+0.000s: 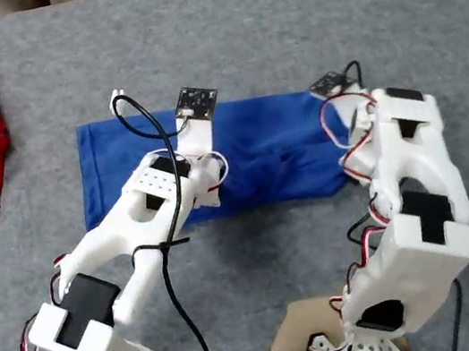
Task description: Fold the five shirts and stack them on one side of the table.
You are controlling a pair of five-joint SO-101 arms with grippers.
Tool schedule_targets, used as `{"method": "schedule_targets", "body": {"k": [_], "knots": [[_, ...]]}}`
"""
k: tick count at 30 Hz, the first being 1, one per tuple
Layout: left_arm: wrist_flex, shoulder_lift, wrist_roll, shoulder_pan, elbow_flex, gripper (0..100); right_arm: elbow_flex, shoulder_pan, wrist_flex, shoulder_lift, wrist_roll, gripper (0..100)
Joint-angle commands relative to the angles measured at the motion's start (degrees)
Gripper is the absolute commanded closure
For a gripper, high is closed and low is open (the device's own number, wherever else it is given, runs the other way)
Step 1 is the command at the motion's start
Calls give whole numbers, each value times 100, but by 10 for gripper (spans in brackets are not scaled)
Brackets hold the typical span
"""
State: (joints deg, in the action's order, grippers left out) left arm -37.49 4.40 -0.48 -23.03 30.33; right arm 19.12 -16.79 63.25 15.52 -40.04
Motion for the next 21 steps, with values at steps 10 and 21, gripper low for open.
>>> {"method": "schedule_targets", "body": {"k": [10,21], "knots": [[70,277,-273,-62,-202,980,-602,-769,492,-321,-527,986],[-580,321,-273,35,-677,980,-734,-497,1231,-1525,-598,818]]}}
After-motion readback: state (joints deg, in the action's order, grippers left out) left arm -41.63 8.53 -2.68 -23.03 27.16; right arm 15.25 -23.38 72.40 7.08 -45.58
